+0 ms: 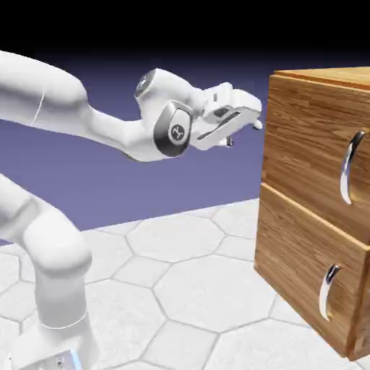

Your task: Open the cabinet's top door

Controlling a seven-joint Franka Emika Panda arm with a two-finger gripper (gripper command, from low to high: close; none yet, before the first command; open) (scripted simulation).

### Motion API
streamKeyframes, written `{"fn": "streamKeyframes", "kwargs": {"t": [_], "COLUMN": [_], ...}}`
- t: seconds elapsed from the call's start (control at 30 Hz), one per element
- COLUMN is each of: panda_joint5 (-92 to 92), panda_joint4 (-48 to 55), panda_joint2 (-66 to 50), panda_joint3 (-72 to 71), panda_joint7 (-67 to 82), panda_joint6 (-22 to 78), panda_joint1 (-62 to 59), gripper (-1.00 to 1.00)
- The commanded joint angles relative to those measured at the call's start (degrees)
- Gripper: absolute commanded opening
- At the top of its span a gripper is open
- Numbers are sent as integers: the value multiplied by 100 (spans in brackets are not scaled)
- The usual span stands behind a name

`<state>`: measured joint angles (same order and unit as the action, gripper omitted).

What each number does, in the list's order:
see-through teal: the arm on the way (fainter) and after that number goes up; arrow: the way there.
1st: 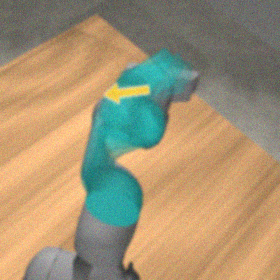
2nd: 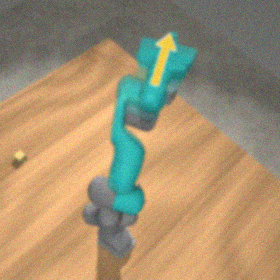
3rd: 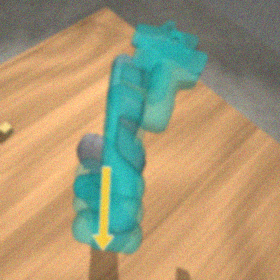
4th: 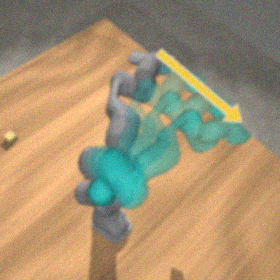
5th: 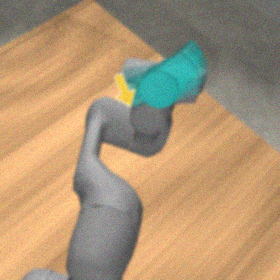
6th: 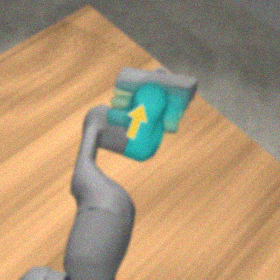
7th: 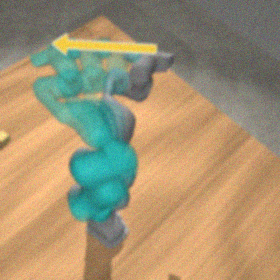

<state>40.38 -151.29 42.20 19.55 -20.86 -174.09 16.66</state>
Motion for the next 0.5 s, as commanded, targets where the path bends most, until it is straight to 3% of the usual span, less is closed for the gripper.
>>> {"fn": "streamKeyframes", "kwargs": {"t": [0.0,0.47], "panda_joint5": [250,3738], "panda_joint4": [60,899], "panda_joint2": [59,884], "panda_joint3": [121,1810], "panda_joint7": [133,1999], "panda_joint6": [-1,-8], "panda_joint1": [99,1478], "gripper": [0,0]}}
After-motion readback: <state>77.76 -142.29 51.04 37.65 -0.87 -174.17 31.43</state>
